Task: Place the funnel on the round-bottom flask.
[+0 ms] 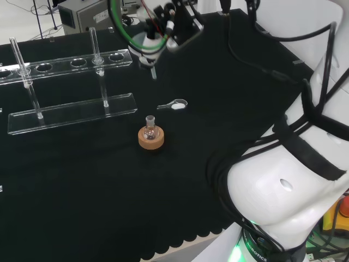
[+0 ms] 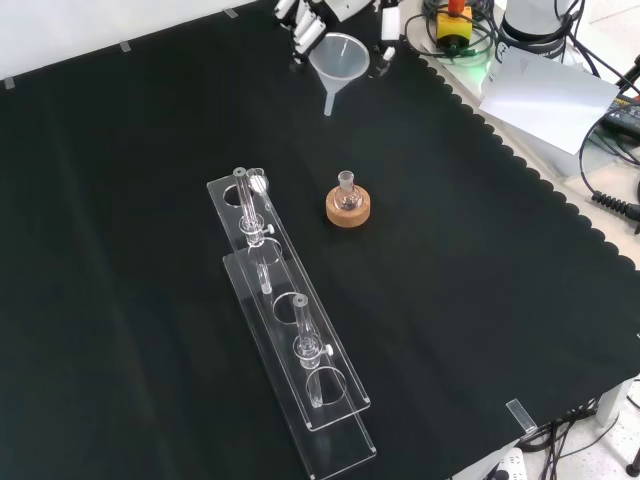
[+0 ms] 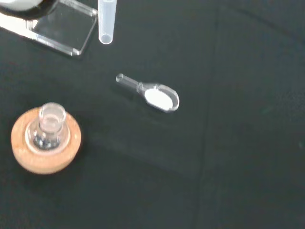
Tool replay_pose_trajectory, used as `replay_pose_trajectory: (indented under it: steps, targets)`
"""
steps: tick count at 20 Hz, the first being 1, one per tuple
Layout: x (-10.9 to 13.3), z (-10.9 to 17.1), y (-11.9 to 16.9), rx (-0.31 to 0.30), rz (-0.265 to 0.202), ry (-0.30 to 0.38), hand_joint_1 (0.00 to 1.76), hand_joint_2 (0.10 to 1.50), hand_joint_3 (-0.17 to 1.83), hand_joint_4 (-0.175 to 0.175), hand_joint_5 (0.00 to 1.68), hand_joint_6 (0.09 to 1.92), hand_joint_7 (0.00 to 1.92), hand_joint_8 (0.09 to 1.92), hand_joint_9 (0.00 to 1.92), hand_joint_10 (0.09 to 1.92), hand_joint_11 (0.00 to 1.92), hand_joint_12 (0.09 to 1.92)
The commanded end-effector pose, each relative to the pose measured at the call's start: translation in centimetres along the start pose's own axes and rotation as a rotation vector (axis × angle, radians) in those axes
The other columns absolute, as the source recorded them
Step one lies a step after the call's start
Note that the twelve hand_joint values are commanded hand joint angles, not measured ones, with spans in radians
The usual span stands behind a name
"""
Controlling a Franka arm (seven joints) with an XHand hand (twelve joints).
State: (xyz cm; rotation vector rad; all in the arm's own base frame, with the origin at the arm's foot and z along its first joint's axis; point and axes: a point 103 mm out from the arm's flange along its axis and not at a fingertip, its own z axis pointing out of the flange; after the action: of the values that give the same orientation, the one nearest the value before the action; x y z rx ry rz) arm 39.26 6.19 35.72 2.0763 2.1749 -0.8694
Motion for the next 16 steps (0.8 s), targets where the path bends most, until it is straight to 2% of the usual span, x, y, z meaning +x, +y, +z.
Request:
replay_pose_trajectory:
  steps: [1, 16]
  targets:
    - [0.7, 3.1, 0.2, 0.026, 0.030, 0.055, 0.76, 0.70, 0.66, -0.003, 0.75, 0.97, 0.79, 0.81, 1.06, 0.59, 0.50, 1.28]
    - [3.3, 6.4, 1.4, 0.048, 0.012, 0.090, 0.75, 0.71, 0.66, -0.008, 0.74, 0.97, 0.79, 0.81, 1.06, 0.59, 0.51, 1.28]
